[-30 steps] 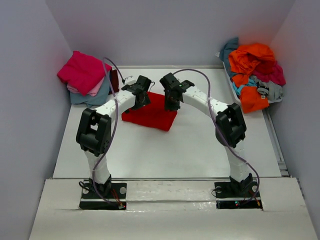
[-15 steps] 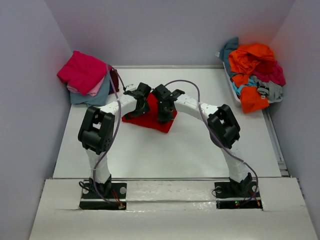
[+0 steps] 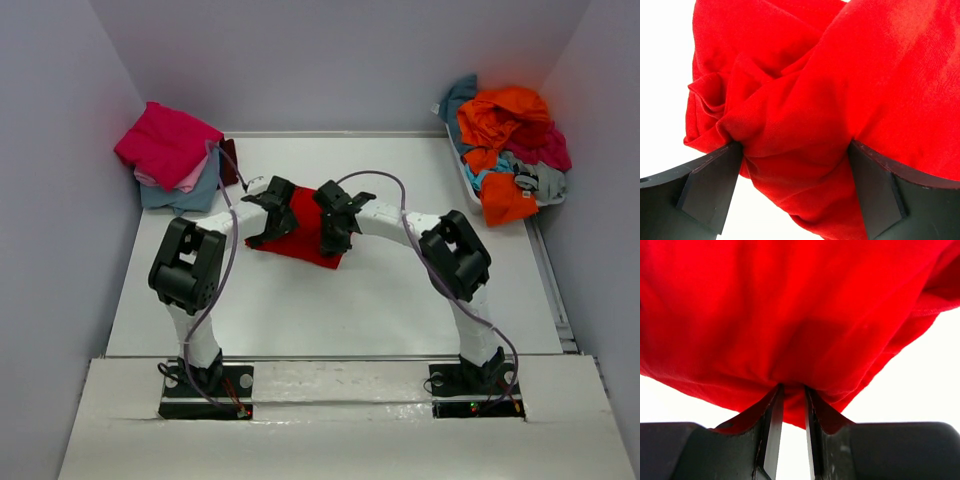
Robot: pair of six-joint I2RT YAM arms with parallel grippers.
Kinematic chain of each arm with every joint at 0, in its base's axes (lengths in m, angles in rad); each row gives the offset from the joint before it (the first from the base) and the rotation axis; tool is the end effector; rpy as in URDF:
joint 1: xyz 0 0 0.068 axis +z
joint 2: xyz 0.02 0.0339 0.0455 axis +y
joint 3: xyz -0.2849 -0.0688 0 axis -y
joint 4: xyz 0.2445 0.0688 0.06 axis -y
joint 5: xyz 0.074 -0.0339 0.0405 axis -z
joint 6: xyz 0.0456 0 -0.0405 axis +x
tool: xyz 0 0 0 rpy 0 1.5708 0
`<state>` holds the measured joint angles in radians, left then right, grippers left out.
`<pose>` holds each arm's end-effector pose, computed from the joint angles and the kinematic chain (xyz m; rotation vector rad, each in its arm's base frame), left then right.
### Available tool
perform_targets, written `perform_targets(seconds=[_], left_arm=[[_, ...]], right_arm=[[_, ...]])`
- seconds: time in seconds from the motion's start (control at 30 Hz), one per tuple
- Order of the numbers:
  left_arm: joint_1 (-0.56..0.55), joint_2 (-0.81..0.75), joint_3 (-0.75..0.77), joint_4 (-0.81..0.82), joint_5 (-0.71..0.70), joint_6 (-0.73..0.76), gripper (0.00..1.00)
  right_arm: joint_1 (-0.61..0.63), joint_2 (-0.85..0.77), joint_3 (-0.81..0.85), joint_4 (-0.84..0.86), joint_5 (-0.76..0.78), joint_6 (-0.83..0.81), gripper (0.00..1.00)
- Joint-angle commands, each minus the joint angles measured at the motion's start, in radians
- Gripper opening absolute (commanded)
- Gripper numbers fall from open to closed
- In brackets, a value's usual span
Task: Fold and stack the t-shirts
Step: Fold the tshirt
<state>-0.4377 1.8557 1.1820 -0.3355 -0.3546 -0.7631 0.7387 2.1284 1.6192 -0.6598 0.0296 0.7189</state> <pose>0.3606 -0.1513 0.1824 -0.5292 2.4312 -0.0375 0.3412 0.3089 0.1784 -0.0193 2.8015 0.3490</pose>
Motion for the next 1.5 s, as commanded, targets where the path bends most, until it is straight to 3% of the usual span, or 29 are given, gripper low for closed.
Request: perform_targets(seconds=[0.0,0.33,0.93,1.17,1.47], left_arm=[[0.028,0.004,-0.077,-0.059,0.040,0.002,0.99],[0.122,-0.069,-0.168,-0.031,0.060,0.033,0.99],[0.142,-0.131,-0.219,-0.056,0.089,0.041,0.99],[0.142,-0.205,-0.197,-0.069,0.063,0.057,0.99],[0.053,-0.288,-0.030,-0.203,-0.078,0.058,0.99]], right_arm=[[0.005,-0.019,-0.087,-0.006,0.019,0.028,0.30],[0.005,-0.090,-0.185,-0.006,0.066,0.066,0.32],[-0.032,-0.174,-0.266,-0.008,0.090,0.073,0.34],[-0.032,-0.185,-0.193,-0.050,0.096,0.050,0.34],[-0.032,-0.219,0.028,-0.127,0.081,-0.013,0.38]])
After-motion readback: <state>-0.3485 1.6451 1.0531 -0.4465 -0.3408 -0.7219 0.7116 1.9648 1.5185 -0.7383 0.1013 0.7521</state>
